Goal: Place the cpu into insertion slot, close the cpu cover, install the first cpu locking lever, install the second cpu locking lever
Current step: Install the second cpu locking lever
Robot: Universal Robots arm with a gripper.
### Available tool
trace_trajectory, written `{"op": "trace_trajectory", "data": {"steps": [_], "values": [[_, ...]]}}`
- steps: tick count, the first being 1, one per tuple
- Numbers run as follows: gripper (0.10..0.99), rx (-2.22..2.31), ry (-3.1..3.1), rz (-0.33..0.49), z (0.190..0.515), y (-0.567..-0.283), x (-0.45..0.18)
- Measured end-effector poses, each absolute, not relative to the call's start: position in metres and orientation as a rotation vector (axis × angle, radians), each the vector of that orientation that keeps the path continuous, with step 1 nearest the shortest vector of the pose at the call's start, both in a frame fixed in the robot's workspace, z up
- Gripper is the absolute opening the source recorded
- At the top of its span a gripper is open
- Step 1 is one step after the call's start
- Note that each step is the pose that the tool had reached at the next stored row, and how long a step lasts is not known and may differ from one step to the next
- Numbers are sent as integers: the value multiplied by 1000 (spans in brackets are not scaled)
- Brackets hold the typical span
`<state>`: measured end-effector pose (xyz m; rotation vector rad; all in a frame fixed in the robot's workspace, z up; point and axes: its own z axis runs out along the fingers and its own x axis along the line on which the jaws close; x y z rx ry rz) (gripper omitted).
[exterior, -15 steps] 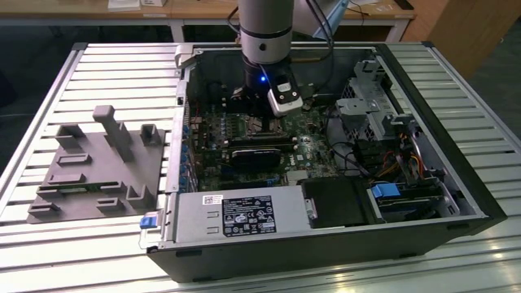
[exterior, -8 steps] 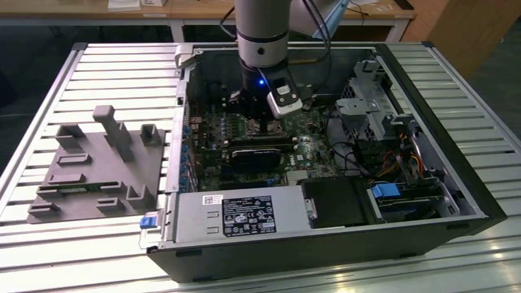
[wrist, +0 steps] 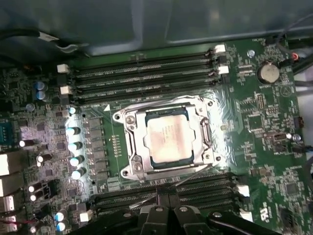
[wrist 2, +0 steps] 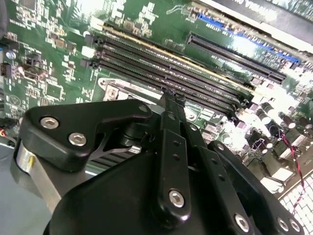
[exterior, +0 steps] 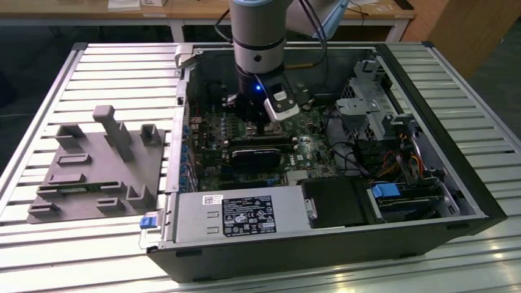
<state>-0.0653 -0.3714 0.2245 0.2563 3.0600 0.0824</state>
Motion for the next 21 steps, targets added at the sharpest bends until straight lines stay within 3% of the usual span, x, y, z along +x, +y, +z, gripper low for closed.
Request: {"op": "trace_trajectory", "data": {"steps": [21], "values": [[102,236,3061,270,213,-395,-79]]}}
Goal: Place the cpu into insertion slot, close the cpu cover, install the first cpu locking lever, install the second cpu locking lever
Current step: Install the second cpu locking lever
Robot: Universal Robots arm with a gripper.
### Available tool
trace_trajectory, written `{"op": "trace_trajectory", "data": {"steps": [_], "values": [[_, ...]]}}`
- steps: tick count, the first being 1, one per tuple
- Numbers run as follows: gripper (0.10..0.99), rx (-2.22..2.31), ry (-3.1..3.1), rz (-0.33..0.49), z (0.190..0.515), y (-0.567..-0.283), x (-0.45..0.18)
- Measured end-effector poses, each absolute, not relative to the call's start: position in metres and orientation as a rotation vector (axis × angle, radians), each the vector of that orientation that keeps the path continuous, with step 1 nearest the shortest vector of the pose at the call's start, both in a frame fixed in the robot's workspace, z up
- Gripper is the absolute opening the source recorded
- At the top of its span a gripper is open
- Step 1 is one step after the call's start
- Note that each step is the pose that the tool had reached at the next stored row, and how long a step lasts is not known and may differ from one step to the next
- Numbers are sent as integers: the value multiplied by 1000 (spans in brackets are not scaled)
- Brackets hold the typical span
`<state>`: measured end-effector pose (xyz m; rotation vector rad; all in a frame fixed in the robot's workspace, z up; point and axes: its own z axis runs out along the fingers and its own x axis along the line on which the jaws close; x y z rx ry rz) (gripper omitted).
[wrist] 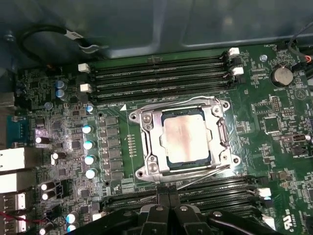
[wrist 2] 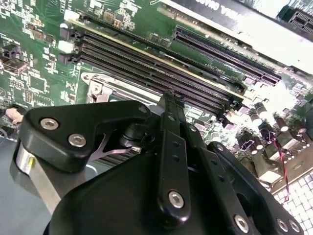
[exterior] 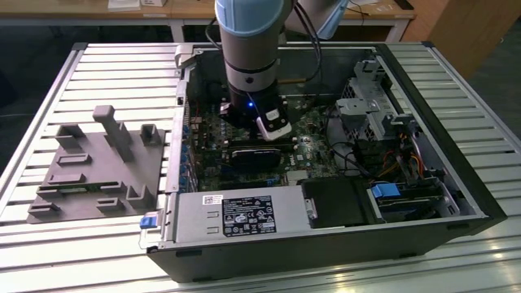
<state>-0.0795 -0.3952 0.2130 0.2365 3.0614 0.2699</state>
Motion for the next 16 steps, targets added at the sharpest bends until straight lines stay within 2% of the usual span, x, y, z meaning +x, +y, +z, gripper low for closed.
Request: {"op": "trace_trajectory", "data": {"steps": [5,16], "values": [[102,235,3059,330,210,-400,-82],[102,234,3053,406,203,-403,-86]]}}
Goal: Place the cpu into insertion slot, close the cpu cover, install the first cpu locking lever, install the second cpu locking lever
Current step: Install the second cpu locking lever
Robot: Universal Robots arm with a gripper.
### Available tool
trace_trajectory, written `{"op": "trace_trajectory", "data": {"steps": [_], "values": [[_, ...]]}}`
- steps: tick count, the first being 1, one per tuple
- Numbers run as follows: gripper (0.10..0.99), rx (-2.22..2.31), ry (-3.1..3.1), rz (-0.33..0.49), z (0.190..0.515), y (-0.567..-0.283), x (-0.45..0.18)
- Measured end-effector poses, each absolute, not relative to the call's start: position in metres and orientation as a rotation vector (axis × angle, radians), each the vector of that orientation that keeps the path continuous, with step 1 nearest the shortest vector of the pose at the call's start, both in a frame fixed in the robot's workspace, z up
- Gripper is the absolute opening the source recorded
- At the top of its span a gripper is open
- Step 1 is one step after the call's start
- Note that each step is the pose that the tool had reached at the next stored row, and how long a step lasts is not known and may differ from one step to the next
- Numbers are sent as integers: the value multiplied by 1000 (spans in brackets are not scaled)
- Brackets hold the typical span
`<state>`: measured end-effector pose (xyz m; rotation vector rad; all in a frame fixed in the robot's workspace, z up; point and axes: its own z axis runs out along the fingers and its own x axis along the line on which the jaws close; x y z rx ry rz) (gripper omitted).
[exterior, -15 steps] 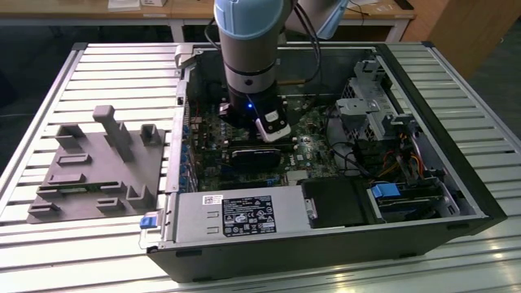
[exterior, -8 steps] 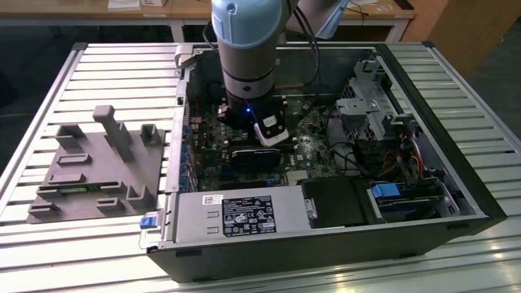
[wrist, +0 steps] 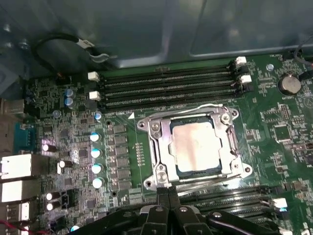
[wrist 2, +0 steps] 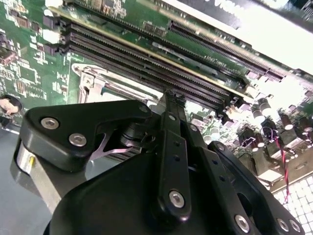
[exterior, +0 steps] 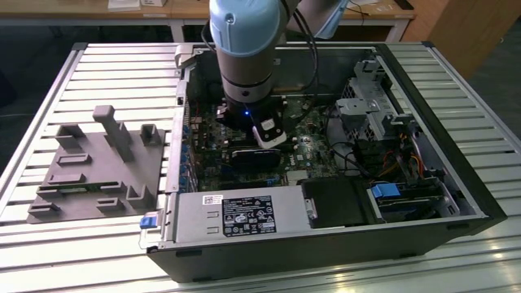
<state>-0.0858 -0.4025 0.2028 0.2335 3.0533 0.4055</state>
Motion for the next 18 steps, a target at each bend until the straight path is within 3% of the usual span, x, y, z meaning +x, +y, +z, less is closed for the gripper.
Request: {"op": "trace_trajectory", "data": {"steps": [18], "values": [[102,235,3044,491,195,-402,-90]]}}
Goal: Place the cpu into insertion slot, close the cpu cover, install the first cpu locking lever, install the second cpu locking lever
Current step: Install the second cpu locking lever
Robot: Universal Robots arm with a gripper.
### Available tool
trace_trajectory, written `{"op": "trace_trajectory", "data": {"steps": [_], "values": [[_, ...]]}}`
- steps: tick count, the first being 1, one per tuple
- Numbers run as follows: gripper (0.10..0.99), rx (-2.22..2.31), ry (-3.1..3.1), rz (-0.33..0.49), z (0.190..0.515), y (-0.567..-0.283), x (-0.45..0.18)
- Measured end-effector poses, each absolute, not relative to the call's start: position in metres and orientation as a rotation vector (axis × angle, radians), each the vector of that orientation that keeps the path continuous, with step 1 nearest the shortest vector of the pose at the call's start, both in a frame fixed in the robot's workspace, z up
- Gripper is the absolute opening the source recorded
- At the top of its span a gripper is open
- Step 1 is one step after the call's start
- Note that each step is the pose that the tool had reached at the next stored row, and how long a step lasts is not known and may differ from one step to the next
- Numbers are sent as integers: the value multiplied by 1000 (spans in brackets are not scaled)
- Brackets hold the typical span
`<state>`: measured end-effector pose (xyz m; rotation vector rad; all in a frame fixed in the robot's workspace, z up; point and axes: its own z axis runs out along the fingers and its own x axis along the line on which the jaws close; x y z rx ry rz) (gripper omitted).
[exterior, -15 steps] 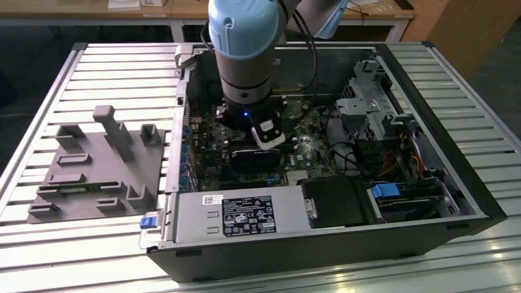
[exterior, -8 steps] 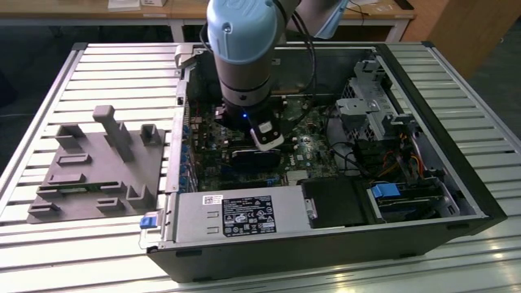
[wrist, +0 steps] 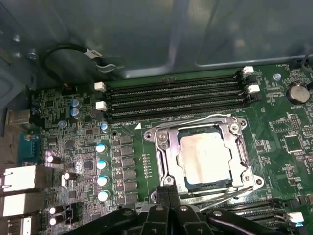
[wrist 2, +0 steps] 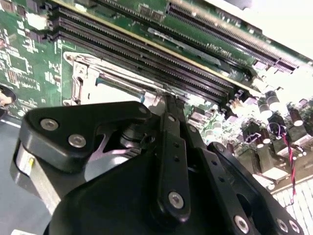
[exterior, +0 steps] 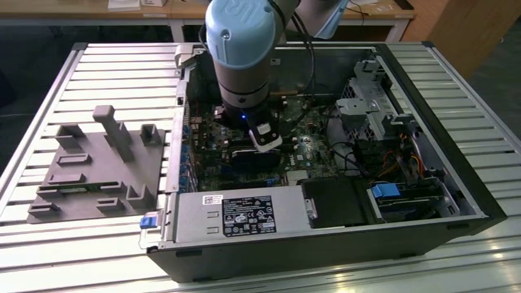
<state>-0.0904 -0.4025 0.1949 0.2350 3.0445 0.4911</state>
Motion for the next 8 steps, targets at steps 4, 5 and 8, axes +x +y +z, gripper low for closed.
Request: {"op": "trace_trajectory", "data": {"steps": [4,5,8], "values": [[102,235,3045,491,197,-403,-90],[102,235,3045,491,198,-403,-90],[102,235,3045,491,206,-403,-90]]}}
